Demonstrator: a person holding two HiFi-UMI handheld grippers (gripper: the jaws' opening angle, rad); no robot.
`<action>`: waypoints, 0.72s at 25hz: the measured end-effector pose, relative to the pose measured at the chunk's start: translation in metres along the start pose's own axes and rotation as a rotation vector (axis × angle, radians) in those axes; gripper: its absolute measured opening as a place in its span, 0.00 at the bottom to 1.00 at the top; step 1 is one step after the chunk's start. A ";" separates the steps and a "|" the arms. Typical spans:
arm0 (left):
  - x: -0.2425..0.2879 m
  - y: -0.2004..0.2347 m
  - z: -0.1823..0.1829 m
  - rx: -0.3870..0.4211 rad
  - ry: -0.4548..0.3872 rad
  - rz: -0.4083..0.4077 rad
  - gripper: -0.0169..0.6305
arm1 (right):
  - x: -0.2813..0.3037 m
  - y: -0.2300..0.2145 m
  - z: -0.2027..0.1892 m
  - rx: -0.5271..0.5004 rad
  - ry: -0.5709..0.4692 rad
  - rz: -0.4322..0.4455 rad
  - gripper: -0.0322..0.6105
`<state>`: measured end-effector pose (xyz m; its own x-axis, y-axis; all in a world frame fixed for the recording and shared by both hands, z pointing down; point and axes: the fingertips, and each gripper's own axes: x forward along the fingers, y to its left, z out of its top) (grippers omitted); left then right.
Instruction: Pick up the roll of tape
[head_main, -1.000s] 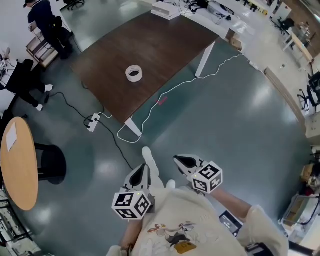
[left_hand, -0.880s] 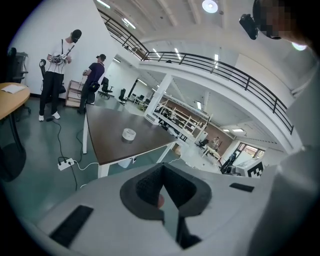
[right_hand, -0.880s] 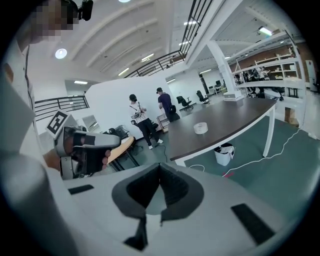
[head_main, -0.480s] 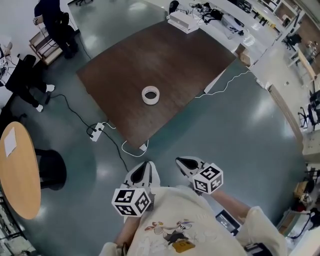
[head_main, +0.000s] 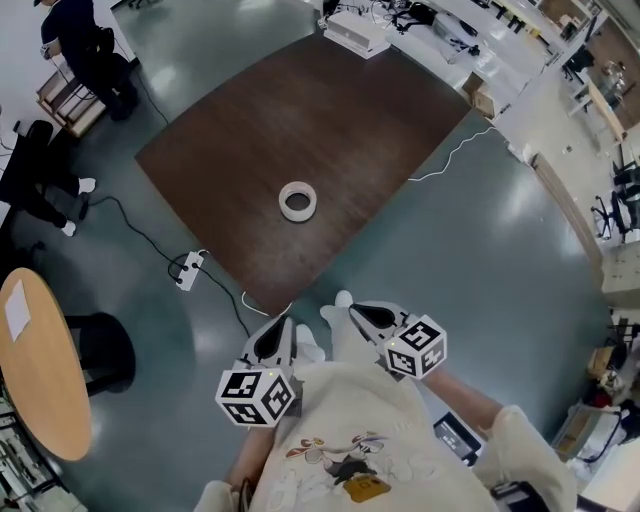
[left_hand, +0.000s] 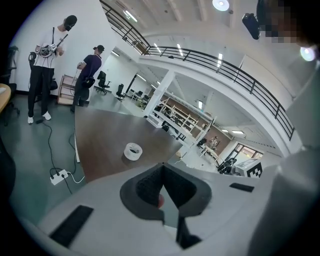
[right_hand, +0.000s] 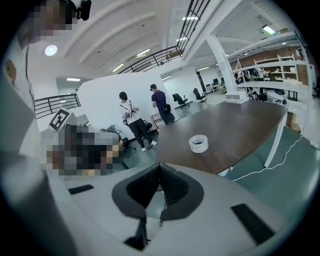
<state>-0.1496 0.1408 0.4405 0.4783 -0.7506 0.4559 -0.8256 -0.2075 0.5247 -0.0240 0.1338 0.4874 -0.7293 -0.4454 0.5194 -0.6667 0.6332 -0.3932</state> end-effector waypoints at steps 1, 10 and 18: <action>0.008 0.003 0.004 -0.001 0.003 0.003 0.03 | 0.005 -0.006 0.005 -0.001 0.002 0.003 0.06; 0.089 0.036 0.056 -0.041 0.009 0.088 0.03 | 0.060 -0.069 0.062 -0.038 0.039 0.079 0.06; 0.176 0.053 0.080 -0.041 0.092 0.178 0.03 | 0.095 -0.139 0.112 -0.095 0.071 0.158 0.06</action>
<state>-0.1335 -0.0523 0.4909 0.3526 -0.7125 0.6066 -0.8877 -0.0495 0.4578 -0.0176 -0.0669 0.5065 -0.8091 -0.2921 0.5099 -0.5245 0.7502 -0.4026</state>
